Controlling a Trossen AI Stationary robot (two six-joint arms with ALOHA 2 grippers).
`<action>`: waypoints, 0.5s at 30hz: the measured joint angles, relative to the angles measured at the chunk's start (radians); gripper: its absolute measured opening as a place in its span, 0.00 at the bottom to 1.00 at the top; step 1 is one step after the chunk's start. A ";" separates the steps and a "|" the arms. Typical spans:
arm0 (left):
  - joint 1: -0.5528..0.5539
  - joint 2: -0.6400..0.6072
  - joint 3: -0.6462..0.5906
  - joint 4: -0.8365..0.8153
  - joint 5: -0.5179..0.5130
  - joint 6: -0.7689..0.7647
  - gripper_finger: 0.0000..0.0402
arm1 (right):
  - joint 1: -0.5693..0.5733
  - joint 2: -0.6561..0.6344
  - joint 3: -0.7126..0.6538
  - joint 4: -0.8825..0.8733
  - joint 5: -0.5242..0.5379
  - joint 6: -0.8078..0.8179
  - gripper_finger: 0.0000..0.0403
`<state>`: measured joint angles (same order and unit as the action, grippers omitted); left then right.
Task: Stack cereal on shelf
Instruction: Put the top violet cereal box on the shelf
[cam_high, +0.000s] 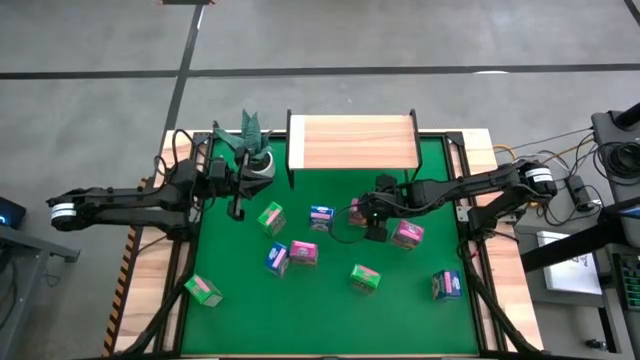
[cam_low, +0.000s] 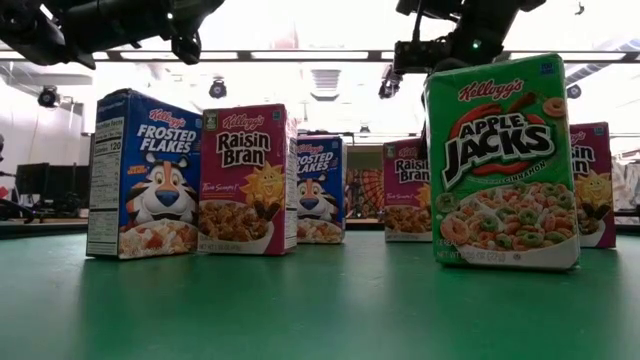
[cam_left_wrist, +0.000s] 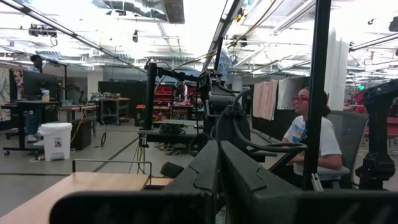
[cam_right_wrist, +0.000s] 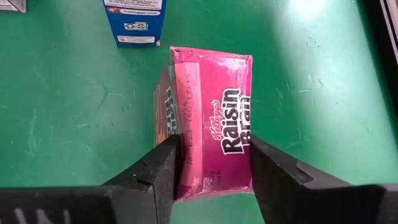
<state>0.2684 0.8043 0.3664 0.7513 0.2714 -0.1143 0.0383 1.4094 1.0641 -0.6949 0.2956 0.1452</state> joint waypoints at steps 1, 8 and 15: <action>0.000 0.000 0.000 0.000 0.000 0.000 0.00 | 0.000 0.000 0.000 0.000 -0.003 0.000 0.40; 0.000 0.000 0.000 0.000 0.000 0.000 0.00 | 0.000 -0.005 0.087 -0.063 -0.027 -0.006 0.41; 0.000 -0.003 0.000 0.018 0.000 0.006 0.00 | -0.026 -0.006 0.332 -0.244 -0.053 -0.053 0.39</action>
<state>0.2684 0.8009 0.3664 0.7694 0.2714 -0.1084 0.0121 1.4033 1.3959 -0.9385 0.2430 0.0921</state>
